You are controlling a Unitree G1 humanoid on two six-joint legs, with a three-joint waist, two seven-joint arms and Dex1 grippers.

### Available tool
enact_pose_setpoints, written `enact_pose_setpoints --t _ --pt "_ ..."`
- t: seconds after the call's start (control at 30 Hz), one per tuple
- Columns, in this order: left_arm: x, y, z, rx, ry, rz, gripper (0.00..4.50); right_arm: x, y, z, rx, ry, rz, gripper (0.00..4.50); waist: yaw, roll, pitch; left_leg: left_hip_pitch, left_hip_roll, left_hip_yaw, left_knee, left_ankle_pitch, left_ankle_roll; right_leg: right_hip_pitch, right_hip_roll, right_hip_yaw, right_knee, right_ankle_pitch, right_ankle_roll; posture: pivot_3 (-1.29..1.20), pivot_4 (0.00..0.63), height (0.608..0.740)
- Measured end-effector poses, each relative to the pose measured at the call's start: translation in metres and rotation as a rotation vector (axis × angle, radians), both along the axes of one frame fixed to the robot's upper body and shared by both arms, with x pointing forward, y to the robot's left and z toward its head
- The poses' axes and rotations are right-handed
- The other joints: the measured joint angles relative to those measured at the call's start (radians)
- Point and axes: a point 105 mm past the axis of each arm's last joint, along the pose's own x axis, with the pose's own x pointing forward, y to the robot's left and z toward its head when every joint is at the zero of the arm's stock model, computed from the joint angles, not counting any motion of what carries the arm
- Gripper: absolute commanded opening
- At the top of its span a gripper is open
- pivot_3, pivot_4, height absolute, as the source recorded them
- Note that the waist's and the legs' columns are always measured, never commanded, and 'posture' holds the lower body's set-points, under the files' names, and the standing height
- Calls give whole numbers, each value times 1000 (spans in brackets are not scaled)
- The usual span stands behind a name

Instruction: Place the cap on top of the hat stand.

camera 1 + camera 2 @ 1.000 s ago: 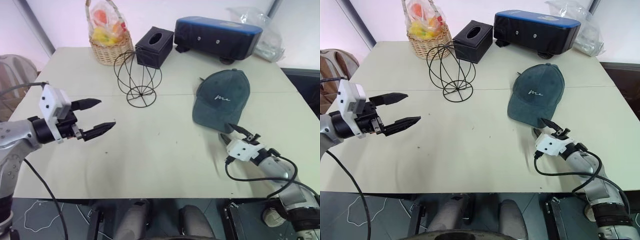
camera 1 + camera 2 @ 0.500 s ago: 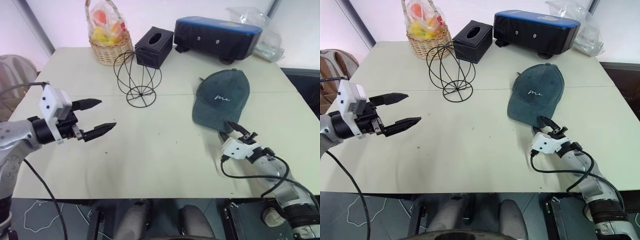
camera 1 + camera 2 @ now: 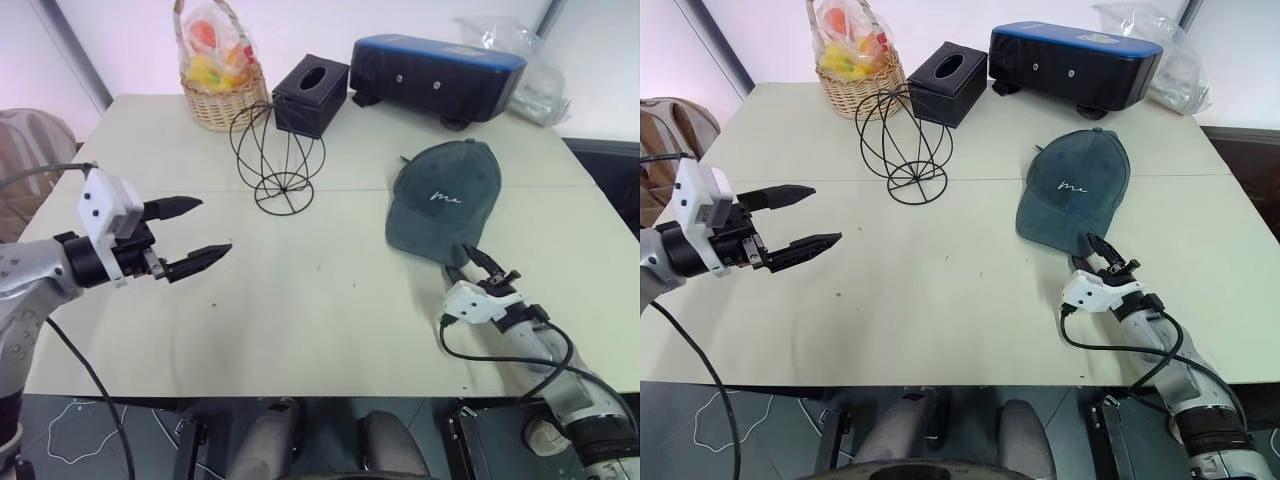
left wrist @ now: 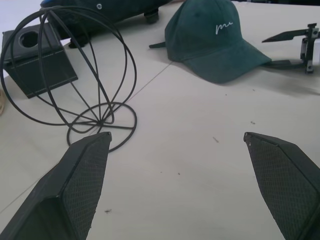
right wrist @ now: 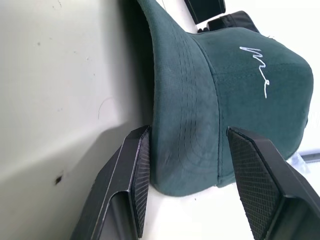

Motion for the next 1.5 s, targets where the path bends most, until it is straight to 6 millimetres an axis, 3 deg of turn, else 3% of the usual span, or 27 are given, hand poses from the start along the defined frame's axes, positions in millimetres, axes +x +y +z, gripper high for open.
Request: enact_pose_setpoints --t 0.17,0.27,0.37,0.4,0.9,1.1,1.5 --pt "0 0 2 1 -6 0 4473 -2 -1 -2 3 -1 -8 2426 0 0 0 2 0 0 0 0 1 2 0 0 0 0 0 0 150 740" --pt "0 0 2 1 -7 0 4500 -2 -2 -2 6 -4 -14 1674 1 0 0 2 0 0 0 0 1 2 0 0 0 0 0 0 150 740" --pt "1 0 3 3 -11 0 4500 -1 -4 2 4 -19 -18 238 -2 -6 -3 7 0 0 -3 -2 4 5 0 0 -1 0 0 0 150 740" --pt "1 0 3 3 -12 0 4500 -1 -4 3 5 -26 -21 45 -3 -9 -5 10 0 0 -5 -3 4 8 0 1 -1 0 -1 0 150 740" --pt "1 0 5 7 -17 1 4500 -1 -1 14 1 -145 -13 45 -4 -10 -6 11 0 0 -6 -3 4 7 0 2 -1 -1 -1 0 150 740" --pt "4 -1 8 -6 -35 3 4500 4 10 53 13 -327 31 45 -5 -9 -5 11 0 1 -12 -1 1 4 0 3 -1 -1 -1 0 150 740" --pt "21 25 -15 -85 -3 133 4500 18 49 123 81 -575 130 45 -7 -9 -4 11 2 1 -15 1 -2 2 1 3 0 -2 -4 0 150 740"
